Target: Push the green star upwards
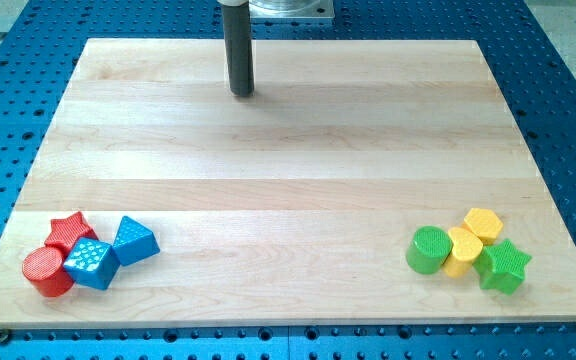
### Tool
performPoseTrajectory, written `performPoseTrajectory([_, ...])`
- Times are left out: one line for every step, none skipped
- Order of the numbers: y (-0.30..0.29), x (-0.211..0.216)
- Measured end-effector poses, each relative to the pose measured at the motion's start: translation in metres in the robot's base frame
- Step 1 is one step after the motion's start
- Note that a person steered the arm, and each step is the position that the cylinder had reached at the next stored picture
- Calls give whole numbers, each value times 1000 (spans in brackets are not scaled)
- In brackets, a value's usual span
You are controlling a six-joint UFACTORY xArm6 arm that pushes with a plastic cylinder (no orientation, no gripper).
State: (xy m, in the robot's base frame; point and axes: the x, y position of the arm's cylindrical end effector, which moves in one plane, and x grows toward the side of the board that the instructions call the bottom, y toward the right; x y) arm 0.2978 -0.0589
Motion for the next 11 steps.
performPoseTrajectory([0, 0])
performPoseTrajectory([7, 3])
performPoseTrajectory([28, 3])
performPoseTrajectory([142, 17])
performPoseTrajectory([258, 41])
performPoseTrajectory([314, 101])
performPoseTrajectory([328, 192])
performPoseTrajectory([335, 258])
performPoseTrajectory([357, 310])
performPoseTrajectory([306, 321])
performPoseTrajectory([268, 316])
